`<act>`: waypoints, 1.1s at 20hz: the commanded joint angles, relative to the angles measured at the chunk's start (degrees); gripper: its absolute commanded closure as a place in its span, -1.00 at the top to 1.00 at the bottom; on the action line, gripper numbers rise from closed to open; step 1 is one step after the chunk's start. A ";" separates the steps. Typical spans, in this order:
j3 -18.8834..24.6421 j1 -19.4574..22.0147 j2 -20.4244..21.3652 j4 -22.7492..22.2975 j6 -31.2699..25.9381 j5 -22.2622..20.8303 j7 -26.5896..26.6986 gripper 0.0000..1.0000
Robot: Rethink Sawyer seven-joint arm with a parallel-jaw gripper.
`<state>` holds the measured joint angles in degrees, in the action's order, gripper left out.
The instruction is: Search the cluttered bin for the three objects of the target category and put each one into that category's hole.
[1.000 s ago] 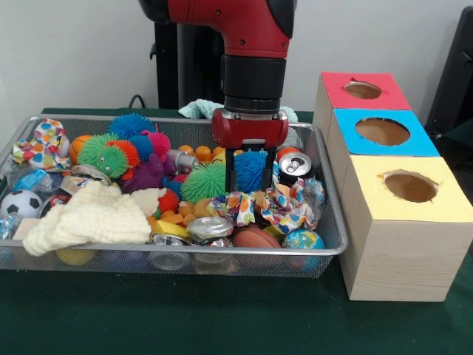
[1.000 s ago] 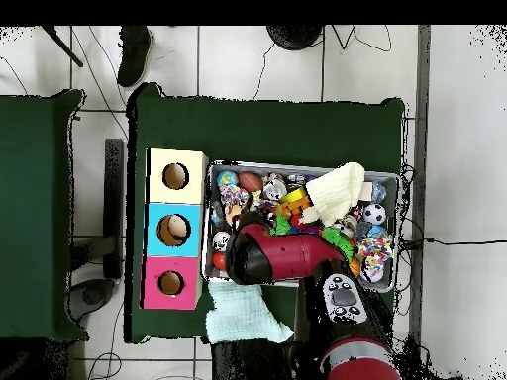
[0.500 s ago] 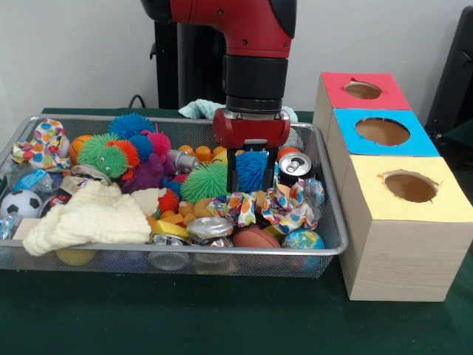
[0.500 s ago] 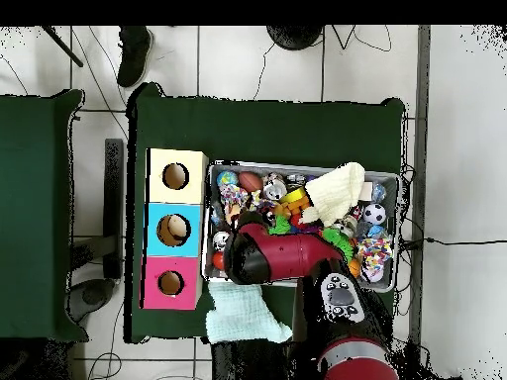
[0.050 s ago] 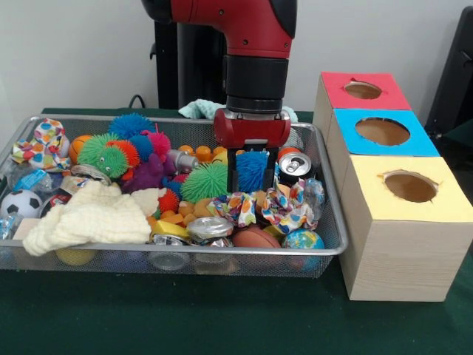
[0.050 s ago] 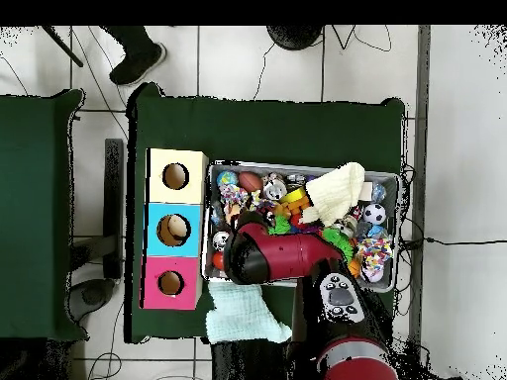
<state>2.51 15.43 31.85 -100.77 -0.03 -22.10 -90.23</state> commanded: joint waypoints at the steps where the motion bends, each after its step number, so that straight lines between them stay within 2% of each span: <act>1: 1.39 -0.18 -1.75 4.11 -5.10 -0.69 -4.18 1.00; 13: 1.25 -0.27 -2.28 4.77 -4.71 -0.94 -3.99 1.00; 17: 2.85 0.74 -2.18 4.90 -3.47 -1.76 -3.39 1.00; 22: 2.28 0.47 -2.62 5.95 -1.49 -2.67 -3.21 1.00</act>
<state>2.46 15.33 31.66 -100.33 -0.03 -22.11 -90.23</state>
